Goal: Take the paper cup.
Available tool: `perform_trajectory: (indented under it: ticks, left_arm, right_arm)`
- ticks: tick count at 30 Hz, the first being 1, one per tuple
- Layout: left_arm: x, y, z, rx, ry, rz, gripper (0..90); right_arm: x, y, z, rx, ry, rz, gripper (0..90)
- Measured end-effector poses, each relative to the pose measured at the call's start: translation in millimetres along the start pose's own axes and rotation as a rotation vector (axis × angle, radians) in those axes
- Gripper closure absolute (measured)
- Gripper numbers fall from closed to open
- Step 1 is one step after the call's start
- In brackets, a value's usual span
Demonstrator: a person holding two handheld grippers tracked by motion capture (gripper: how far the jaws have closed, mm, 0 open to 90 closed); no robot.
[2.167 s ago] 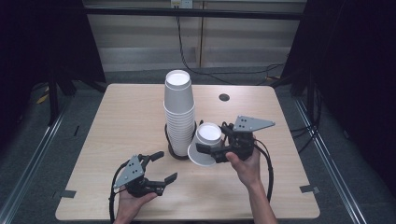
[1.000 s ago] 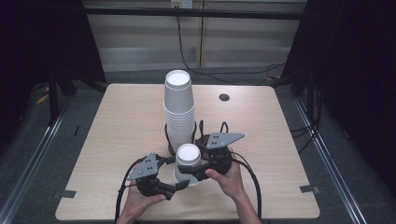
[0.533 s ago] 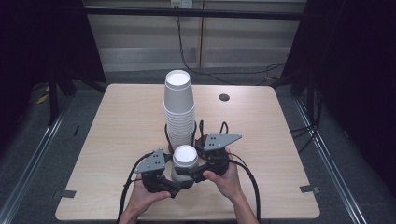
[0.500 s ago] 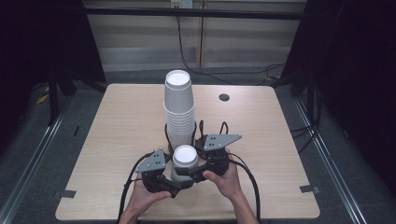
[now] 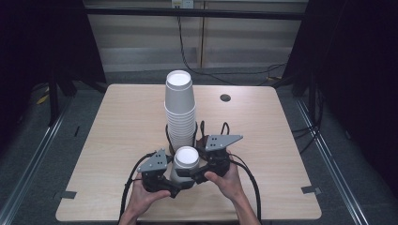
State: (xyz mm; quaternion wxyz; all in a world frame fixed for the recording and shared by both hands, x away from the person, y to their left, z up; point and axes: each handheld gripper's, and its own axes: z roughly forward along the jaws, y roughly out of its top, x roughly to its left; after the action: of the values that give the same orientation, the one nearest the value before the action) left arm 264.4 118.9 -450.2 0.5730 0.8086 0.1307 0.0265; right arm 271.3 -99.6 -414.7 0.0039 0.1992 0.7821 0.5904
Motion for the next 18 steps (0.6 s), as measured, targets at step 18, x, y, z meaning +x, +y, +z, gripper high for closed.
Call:
perform_trajectory:
  ticks: [18]
  left_arm:
    - [3.4, 5.9, -2.5, 0.153, 0.003, 0.051, 15.4]
  right_arm:
    - [-0.3, -4.9, -24.0, -0.009, -0.027, -0.002, 13.1]
